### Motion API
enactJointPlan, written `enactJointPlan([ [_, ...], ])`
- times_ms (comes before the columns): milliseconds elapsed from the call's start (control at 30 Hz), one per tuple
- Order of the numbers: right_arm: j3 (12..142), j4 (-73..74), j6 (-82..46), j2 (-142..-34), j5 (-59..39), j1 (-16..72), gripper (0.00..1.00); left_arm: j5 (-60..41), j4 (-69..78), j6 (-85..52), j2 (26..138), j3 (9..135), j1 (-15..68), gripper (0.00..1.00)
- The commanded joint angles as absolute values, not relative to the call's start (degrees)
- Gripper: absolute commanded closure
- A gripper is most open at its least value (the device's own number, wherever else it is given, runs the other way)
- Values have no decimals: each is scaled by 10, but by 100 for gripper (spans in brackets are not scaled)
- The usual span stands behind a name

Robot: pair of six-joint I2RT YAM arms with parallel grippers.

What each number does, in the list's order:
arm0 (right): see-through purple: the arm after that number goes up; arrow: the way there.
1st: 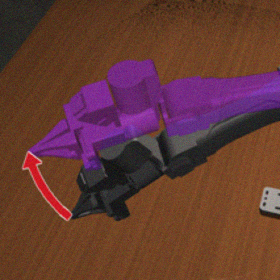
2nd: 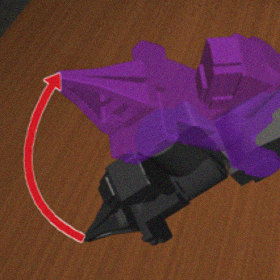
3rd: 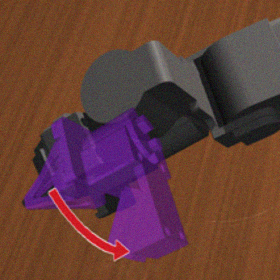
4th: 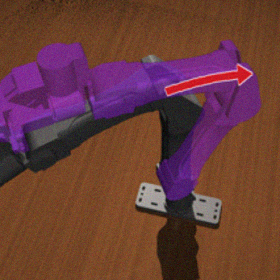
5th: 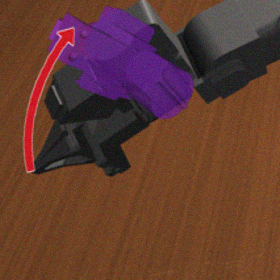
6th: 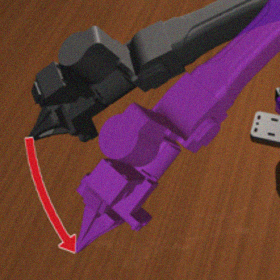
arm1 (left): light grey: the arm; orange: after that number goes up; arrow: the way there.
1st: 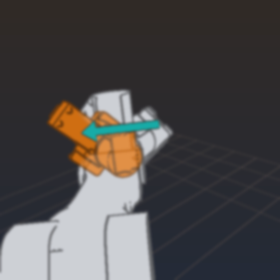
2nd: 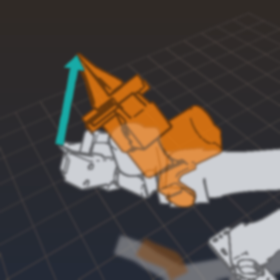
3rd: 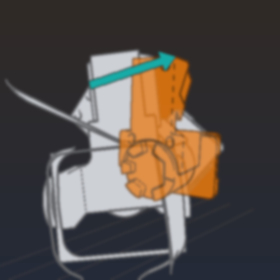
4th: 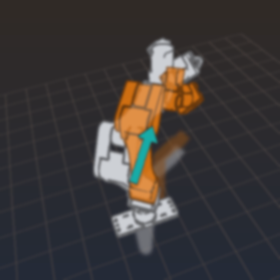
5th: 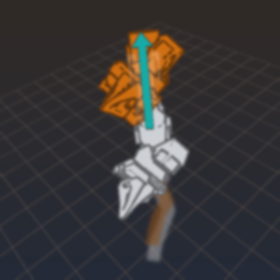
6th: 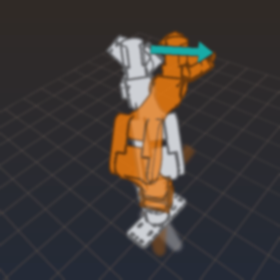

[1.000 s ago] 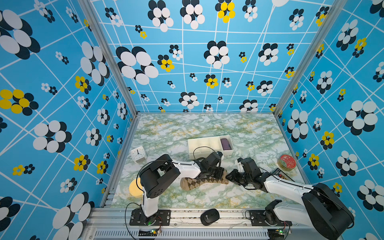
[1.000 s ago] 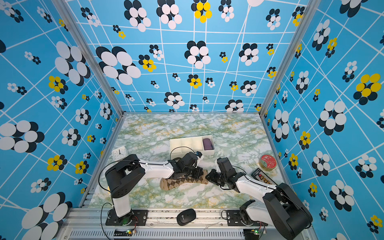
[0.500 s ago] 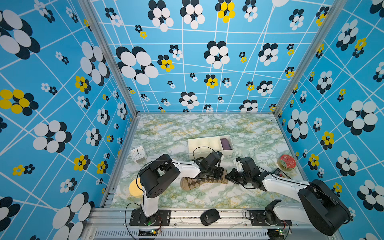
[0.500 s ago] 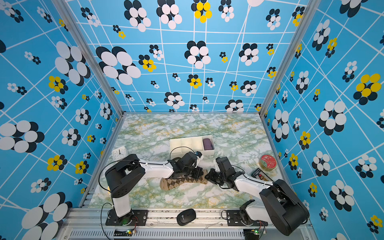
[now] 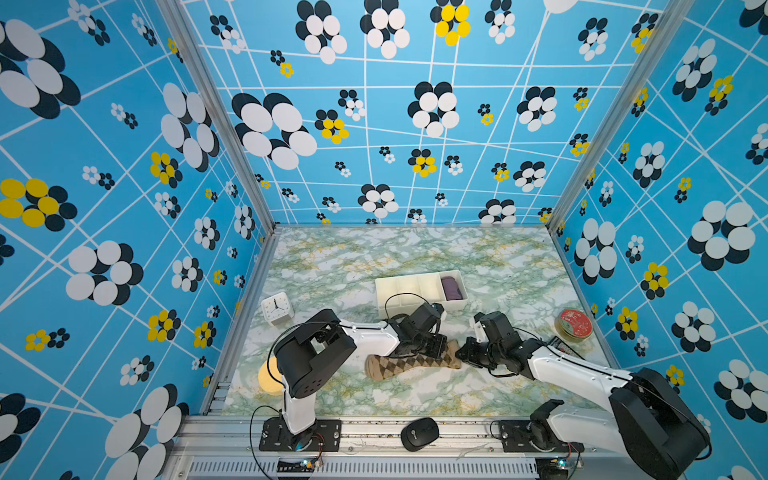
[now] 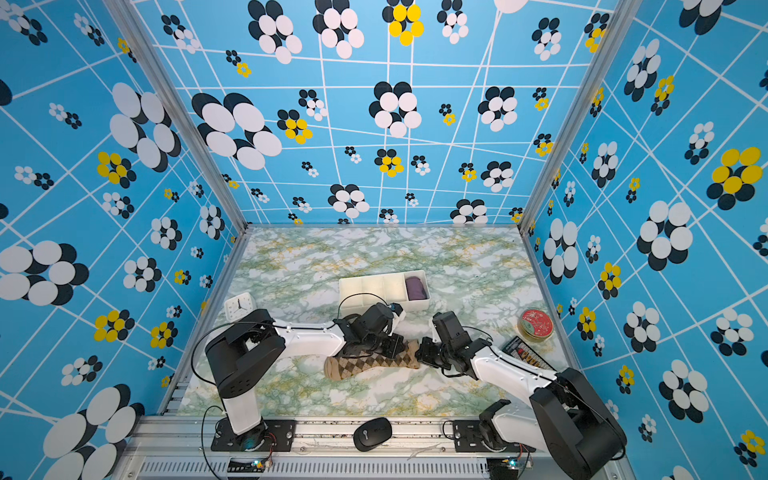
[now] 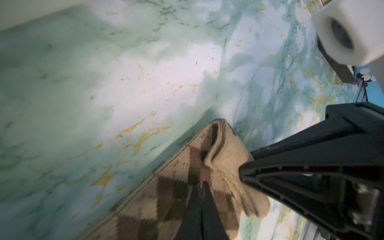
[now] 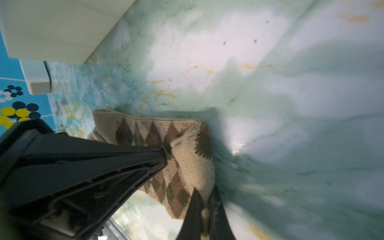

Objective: Roll the socks

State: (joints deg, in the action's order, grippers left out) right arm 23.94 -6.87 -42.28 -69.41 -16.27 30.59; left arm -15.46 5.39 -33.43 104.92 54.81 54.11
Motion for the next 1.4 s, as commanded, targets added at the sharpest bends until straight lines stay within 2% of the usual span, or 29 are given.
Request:
enactJointPlan([
  [0,266,-159,-386,-678,-113,314,100,-152,17,-322,1009,544,536,94],
  [600,364,-288,-369,-719,43,377,100,-139,2,-332,952,453,515,94],
  [1100,420,-381,-362,-801,182,393,100,-154,35,-347,976,413,500,94],
  [1367,438,-370,-364,-830,184,405,100,-156,36,-348,975,413,498,94],
])
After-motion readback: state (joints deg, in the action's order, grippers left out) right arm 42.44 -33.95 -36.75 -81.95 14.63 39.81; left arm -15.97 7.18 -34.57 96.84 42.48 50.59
